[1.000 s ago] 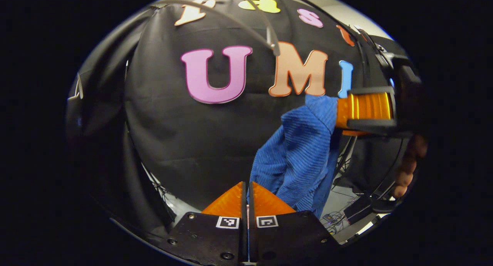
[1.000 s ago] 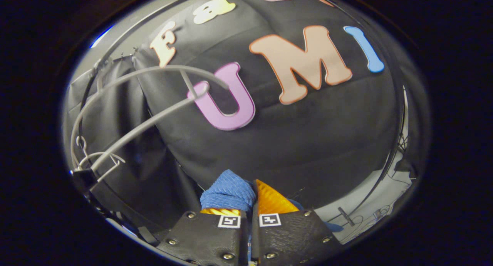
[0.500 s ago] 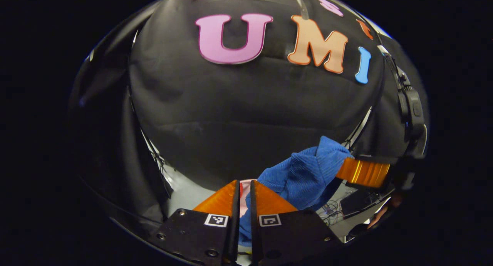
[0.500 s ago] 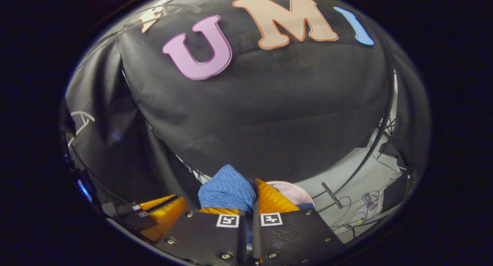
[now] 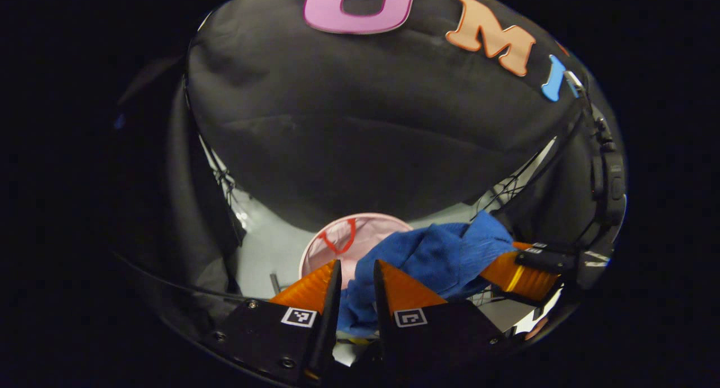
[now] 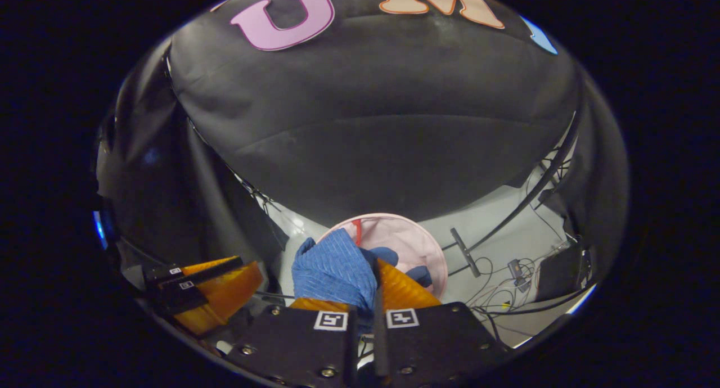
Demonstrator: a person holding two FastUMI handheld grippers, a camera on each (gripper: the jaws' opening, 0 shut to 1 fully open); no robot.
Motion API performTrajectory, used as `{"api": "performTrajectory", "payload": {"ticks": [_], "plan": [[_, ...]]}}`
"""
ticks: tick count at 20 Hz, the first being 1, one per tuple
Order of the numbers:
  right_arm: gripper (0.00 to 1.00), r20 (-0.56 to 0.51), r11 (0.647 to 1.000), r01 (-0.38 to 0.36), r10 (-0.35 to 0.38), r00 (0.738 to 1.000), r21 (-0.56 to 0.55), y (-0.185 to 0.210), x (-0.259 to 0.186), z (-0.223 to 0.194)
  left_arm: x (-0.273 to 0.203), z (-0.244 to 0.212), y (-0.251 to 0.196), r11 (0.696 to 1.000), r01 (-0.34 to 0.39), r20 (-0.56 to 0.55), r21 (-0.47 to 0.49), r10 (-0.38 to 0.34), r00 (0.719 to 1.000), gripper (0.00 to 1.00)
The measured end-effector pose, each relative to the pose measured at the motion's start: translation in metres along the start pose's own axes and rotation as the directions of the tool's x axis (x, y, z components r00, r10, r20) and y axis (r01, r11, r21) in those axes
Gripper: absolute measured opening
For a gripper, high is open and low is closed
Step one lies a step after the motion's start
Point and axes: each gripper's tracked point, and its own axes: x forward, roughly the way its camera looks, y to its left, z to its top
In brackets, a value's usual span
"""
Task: Grasp the clothes on the hanger with both hands and then place them into the laundry hamper below.
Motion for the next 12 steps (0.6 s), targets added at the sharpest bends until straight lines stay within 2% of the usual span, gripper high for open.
{"api": "performTrajectory", "payload": {"ticks": [2,3,4,5,8,9,12], "plan": [[0.15,-0.004,1.000,0.026,-0.026,1.000,0.004,-0.001,-0.003,0.001,0.012,-0.009,0.009,1.000,-0.023,-0.042,0.002,0.023,0.999,0.36],[0.21,0.000,0.999,0.029,-0.029,1.000,0.014,0.000,-0.002,0.003,0.015,-0.013,0.008,1.000,-0.021,-0.062,0.004,0.022,0.998,0.36],[0.35,-0.003,0.999,0.028,-0.028,1.000,0.018,0.002,-0.002,0.006,0.019,-0.019,0.007,1.000,-0.012,-0.097,-0.001,0.012,0.995,0.36],[0.37,-0.011,0.999,0.043,-0.043,0.999,0.015,0.000,-0.004,0.005,0.023,-0.025,0.008,1.000,-0.009,-0.132,0.002,0.009,0.991,0.36],[0.84,-0.011,0.996,0.095,-0.095,0.995,0.003,-0.007,-0.009,0.013,0.033,-0.043,0.023,0.999,-0.050,-0.221,0.014,0.052,0.974,0.37],[1.00,-0.004,0.994,0.113,-0.113,0.994,0.003,-0.008,-0.013,0.008,0.036,-0.048,0.024,0.999,-0.029,-0.250,0.021,0.033,0.968,0.37],[1.00,0.013,0.989,0.145,-0.146,0.989,0.031,-0.009,-0.025,0.003,0.034,-0.066,0.036,0.997,-0.019,-0.324,0.073,0.042,0.945,0.36]]}}
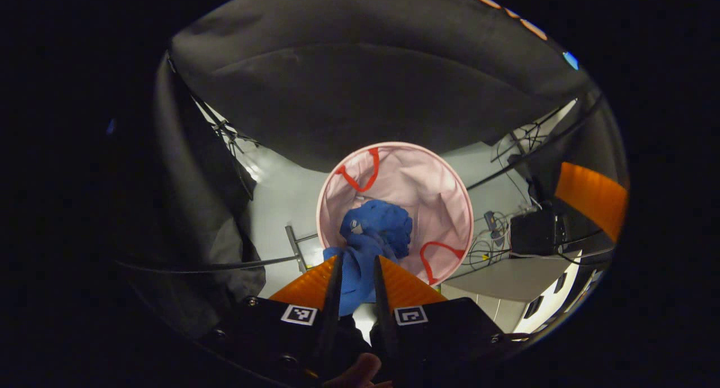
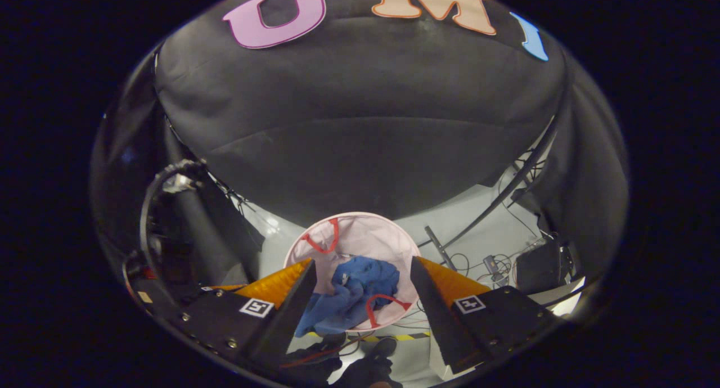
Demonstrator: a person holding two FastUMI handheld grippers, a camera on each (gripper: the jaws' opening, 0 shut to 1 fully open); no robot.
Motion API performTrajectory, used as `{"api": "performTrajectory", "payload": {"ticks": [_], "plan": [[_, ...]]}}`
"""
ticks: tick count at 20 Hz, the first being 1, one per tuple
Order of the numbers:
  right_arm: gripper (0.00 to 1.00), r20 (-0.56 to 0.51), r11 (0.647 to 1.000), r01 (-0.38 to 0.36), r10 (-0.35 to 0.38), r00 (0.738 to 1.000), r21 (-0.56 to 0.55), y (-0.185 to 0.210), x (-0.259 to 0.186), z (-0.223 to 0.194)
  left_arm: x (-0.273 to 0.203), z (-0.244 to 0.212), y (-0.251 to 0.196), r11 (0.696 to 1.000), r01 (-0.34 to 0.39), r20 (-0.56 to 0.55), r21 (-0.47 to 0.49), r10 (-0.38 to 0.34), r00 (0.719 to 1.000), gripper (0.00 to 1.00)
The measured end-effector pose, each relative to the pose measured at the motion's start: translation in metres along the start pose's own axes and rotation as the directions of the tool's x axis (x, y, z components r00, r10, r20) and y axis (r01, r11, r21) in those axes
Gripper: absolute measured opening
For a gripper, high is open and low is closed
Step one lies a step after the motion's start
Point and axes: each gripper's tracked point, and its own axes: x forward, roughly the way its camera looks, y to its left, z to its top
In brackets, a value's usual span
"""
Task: Grasp the clothes on the hanger with both hands and then place them into the laundry hamper below.
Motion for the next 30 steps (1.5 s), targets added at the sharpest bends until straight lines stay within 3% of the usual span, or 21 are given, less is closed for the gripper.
{"api": "performTrajectory", "payload": {"ticks": [3,5,6,7,9,12,14,15,17,18,20,22,26,29,30], "plan": [[1.00,-0.012,0.998,0.006,-0.006,1.000,0.055,-0.001,-0.010,-0.024,0.009,-0.016,0.001,0.999,-0.012,-0.060,0.039,0.014,0.998,0.37],[1.00,-0.023,0.997,0.011,-0.009,1.000,0.074,0.000,-0.021,-0.040,0.006,-0.027,-0.004,0.998,-0.007,-0.092,0.067,0.013,0.996,0.30],[1.00,-0.030,0.998,0.022,-0.021,0.999,0.066,-0.005,-0.026,-0.046,0.001,-0.033,-0.010,0.998,0.006,-0.104,0.070,0.002,0.995,0.37],[1.00,-0.035,0.998,0.029,-0.027,0.999,0.058,-0.010,-0.033,-0.052,-0.005,-0.032,-0.016,0.997,0.022,-0.086,0.072,-0.016,0.996,0.38],[1.00,-0.012,0.998,0.018,-0.018,1.000,0.067,-0.017,-0.048,-0.054,-0.015,-0.017,-0.012,0.998,-0.040,0.011,0.056,0.039,0.999,0.39],[0.97,0.022,0.996,0.015,-0.017,1.000,0.090,-0.038,-0.071,-0.051,-0.020,-0.014,0.004,0.983,-0.177,0.015,0.047,0.177,0.984,0.20],[1.00,0.049,0.996,-0.001,-0.004,0.999,0.091,-0.043,-0.084,-0.044,-0.030,-0.022,0.000,0.986,-0.151,0.003,0.070,0.151,0.988,0.21],[0.96,0.067,0.997,-0.006,0.001,0.998,0.083,-0.046,-0.090,-0.038,-0.036,-0.022,0.002,0.982,-0.178,0.018,0.063,0.177,0.984,0.21],[1.00,0.105,0.997,-0.030,0.023,0.994,0.071,-0.048,-0.103,-0.028,-0.052,-0.012,0.009,0.967,-0.238,0.088,0.085,0.231,0.969,0.22],[1.00,0.123,0.997,-0.039,0.031,0.992,0.064,-0.050,-0.109,-0.023,-0.061,-0.009,0.006,0.959,-0.246,0.107,0.139,0.232,0.967,0.25],[1.00,0.150,0.997,-0.053,0.043,0.988,0.061,-0.056,-0.118,-0.016,-0.088,-0.012,0.014,0.929,-0.313,0.157,0.198,0.286,0.945,0.63],[0.96,0.180,0.996,-0.070,0.058,0.982,0.060,-0.057,-0.131,-0.008,-0.106,0.008,0.011,0.923,-0.345,0.219,0.170,0.306,0.926,1.00],[1.00,0.276,0.994,-0.103,0.086,0.957,0.047,-0.062,-0.162,0.022,-0.154,0.024,-0.028,0.964,-0.258,0.331,0.060,0.225,0.916,1.00],[0.96,0.395,0.987,-0.153,0.121,0.911,0.050,-0.056,-0.196,0.059,-0.205,0.058,-0.044,0.981,-0.193,0.477,0.001,0.170,0.863,1.00],[1.00,0.435,0.985,-0.166,0.130,0.891,0.045,-0.056,-0.209,0.071,-0.218,0.066,-0.046,0.982,-0.189,0.519,-0.008,0.166,0.838,1.00]]}}
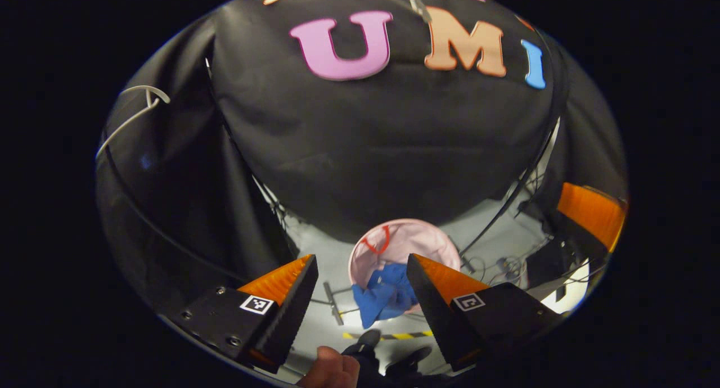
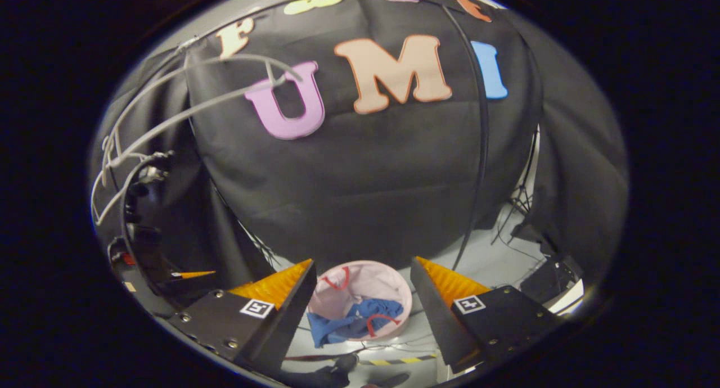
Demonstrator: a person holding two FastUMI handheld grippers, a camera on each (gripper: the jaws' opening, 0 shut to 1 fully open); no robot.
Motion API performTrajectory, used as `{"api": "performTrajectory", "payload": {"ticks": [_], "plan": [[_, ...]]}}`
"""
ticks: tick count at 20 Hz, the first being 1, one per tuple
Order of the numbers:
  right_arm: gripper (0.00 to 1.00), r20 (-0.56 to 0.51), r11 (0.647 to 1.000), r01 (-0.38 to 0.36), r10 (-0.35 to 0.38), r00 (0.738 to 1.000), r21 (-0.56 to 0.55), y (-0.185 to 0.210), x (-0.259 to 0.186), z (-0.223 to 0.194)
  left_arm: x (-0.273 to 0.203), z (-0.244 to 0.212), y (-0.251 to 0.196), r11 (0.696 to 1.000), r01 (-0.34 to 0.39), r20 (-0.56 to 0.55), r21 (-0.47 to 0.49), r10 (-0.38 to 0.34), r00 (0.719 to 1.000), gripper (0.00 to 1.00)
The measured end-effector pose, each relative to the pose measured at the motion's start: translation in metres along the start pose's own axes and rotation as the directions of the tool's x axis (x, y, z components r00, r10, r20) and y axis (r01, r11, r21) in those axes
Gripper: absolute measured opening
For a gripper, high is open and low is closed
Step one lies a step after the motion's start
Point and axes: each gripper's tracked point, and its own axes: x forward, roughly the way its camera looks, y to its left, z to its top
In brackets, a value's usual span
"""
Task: Grasp the clothes on the hanger with both hands and then place them into the laundry hamper below.
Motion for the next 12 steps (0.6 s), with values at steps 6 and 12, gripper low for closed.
{"api": "performTrajectory", "payload": {"ticks": [6,12], "plan": [[1.00,0.148,0.997,-0.061,0.067,0.987,-0.044,0.001,-0.039,0.082,-0.066,0.067,-0.005,0.998,-0.011,0.157,-0.067,0.022,0.987,1.00],[1.00,0.282,0.984,-0.138,0.165,0.945,-0.115,0.007,-0.090,0.139,-0.117,0.138,-0.011,0.994,-0.106,0.368,-0.038,0.113,0.923,0.99]]}}
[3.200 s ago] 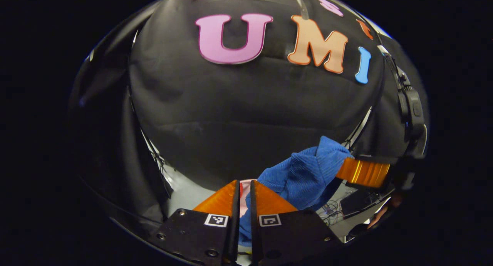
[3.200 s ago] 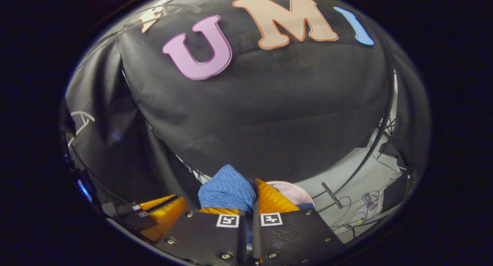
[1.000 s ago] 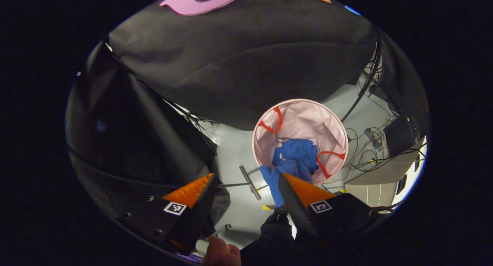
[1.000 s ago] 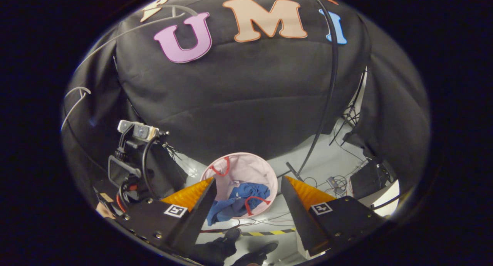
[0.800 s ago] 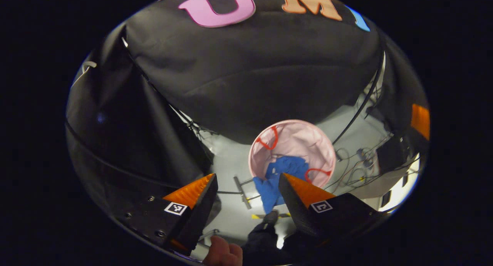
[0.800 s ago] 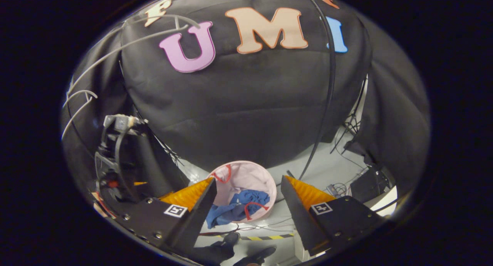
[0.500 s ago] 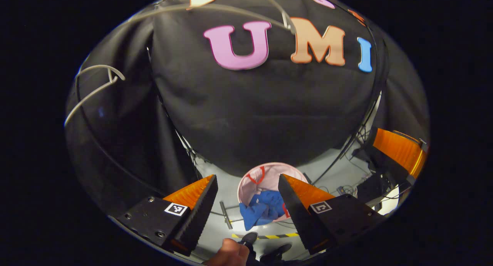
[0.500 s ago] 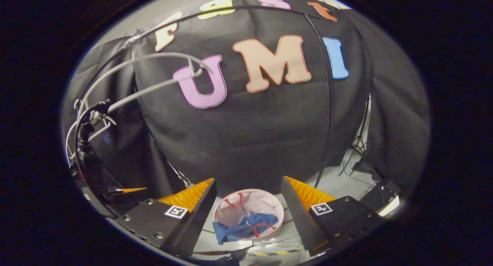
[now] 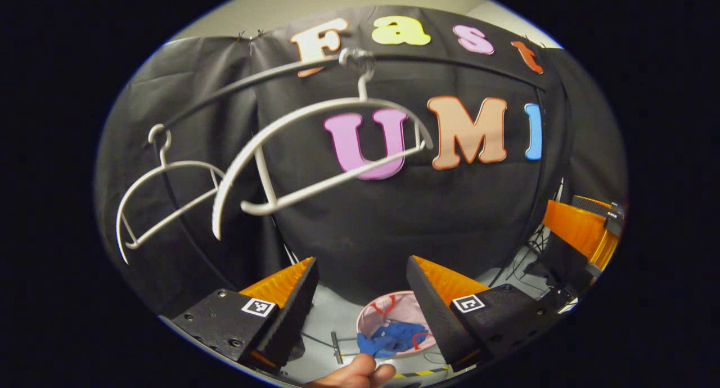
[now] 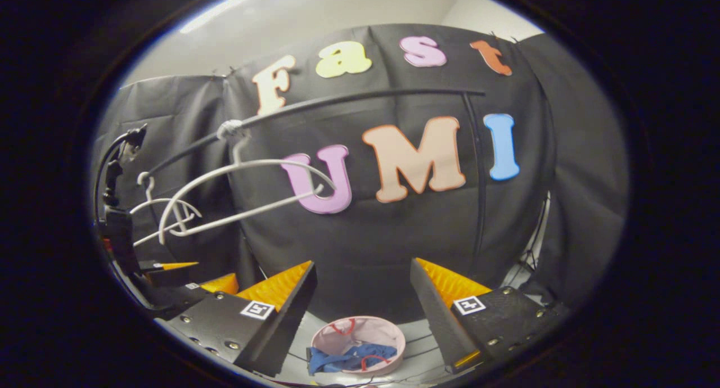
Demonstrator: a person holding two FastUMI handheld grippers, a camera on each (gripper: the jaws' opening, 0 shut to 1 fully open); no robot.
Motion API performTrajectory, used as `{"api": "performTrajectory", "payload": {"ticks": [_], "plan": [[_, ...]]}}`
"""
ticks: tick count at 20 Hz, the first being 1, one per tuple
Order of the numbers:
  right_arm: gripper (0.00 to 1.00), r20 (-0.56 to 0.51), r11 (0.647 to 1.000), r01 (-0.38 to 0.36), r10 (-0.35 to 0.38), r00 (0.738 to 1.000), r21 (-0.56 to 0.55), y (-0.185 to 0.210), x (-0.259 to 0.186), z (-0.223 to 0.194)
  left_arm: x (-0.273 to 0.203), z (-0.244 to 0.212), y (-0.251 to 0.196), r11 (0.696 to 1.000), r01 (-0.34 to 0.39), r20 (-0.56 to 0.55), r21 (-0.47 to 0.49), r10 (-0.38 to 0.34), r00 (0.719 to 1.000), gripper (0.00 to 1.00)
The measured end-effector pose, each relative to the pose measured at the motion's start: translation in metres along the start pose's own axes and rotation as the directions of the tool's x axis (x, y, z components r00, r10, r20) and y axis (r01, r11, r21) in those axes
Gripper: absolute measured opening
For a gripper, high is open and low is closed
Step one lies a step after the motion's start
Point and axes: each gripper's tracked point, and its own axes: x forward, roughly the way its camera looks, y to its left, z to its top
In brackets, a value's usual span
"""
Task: Grasp the clothes on the hanger with both hands and then place them into the laundry hamper below.
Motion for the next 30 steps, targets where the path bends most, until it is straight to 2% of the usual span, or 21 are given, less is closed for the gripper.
{"api": "performTrajectory", "payload": {"ticks": [2,4,5,6,7,8,9,11,12,14,15,18,19,20,21,23,24,25,28,29,30], "plan": [[0.95,0.047,1.000,-0.001,0.000,0.999,0.013,-0.007,-0.010,0.018,-0.010,0.017,-0.006,1.000,0.016,0.041,-0.012,-0.016,0.999,1.00],[0.95,0.067,1.000,0.003,-0.004,0.998,0.019,-0.010,-0.020,0.027,-0.016,0.038,-0.006,0.999,0.018,0.101,-0.034,-0.014,0.995,1.00],[1.00,0.079,1.000,0.009,-0.010,0.997,0.016,-0.014,-0.024,0.030,-0.017,0.050,-0.007,0.999,0.016,0.131,-0.042,-0.011,0.991,1.00],[0.95,0.091,1.000,0.013,-0.015,0.996,0.018,-0.016,-0.031,0.033,-0.023,0.057,-0.006,0.999,0.019,0.165,-0.044,-0.012,0.986,1.00],[1.00,0.096,1.000,0.018,-0.021,0.995,0.026,-0.019,-0.037,0.033,-0.028,0.065,-0.007,0.999,0.026,0.203,-0.038,-0.017,0.979,1.00],[0.95,0.101,0.999,0.032,-0.033,0.994,0.020,-0.022,-0.043,0.032,-0.029,0.068,-0.009,0.999,0.031,0.223,-0.028,-0.024,0.974,1.00],[0.99,0.101,0.999,0.053,-0.054,0.993,0.010,-0.028,-0.049,0.031,-0.030,0.069,-0.016,0.999,0.041,0.234,-0.011,-0.037,0.971,1.00],[1.00,0.110,0.997,0.072,-0.074,0.991,0.016,-0.034,-0.064,0.030,-0.029,0.063,-0.028,0.997,0.068,0.220,0.024,-0.072,0.973,1.00],[0.95,0.124,0.997,0.072,-0.073,0.990,0.016,-0.034,-0.071,0.032,-0.029,0.062,-0.034,0.996,0.083,0.218,0.045,-0.091,0.972,1.00],[0.95,0.148,0.997,0.071,-0.075,0.986,0.033,-0.035,-0.081,0.034,-0.034,0.060,-0.037,0.994,0.091,0.219,0.067,-0.104,0.970,0.98],[1.00,0.153,0.996,0.080,-0.085,0.985,0.037,-0.039,-0.086,0.033,-0.039,0.060,-0.038,0.993,0.101,0.226,0.067,-0.114,0.967,0.97],[0.99,0.138,0.992,0.129,-0.127,0.982,-0.012,-0.049,-0.099,0.016,-0.048,0.062,-0.049,0.987,0.132,0.261,0.087,-0.150,0.954,1.00],[0.99,0.137,0.990,0.137,-0.134,0.981,-0.015,-0.050,-0.103,0.012,-0.051,0.060,-0.054,0.984,0.143,0.267,0.105,-0.167,0.949,0.97],[0.95,0.142,0.990,0.137,-0.134,0.981,-0.016,-0.048,-0.106,0.009,-0.053,0.058,-0.058,0.981,0.157,0.268,0.117,-0.184,0.946,0.97],[1.00,0.147,0.990,0.142,-0.138,0.979,-0.018,-0.049,-0.108,0.007,-0.055,0.057,-0.059,0.979,0.163,0.275,0.124,-0.191,0.942,0.97],[1.00,0.159,0.988,0.153,-0.149,0.976,-0.013,-0.048,-0.111,0.006,-0.056,0.053,-0.053,0.981,0.153,0.275,0.121,-0.181,0.944,1.00],[0.95,0.168,0.989,0.145,-0.141,0.976,-0.011,-0.044,-0.111,0.008,-0.056,0.053,-0.048,0.984,0.141,0.277,0.111,-0.167,0.946,0.97],[1.00,0.171,0.990,0.137,-0.133,0.976,-0.013,-0.040,-0.111,0.008,-0.056,0.052,-0.043,0.986,0.131,0.278,0.103,-0.155,0.948,0.97],[1.00,0.171,0.994,0.111,-0.106,0.980,-0.017,-0.033,-0.109,0.008,-0.057,0.049,-0.030,0.990,0.107,0.279,0.097,-0.130,0.951,0.97],[1.00,0.169,0.994,0.103,-0.099,0.981,-0.018,-0.032,-0.109,0.007,-0.057,0.047,-0.028,0.990,0.100,0.278,0.101,-0.124,0.952,1.00],[1.00,0.167,0.995,0.096,-0.092,0.982,-0.015,-0.030,-0.109,0.008,-0.058,0.045,-0.024,0.991,0.088,0.271,0.104,-0.114,0.956,0.97]]}}
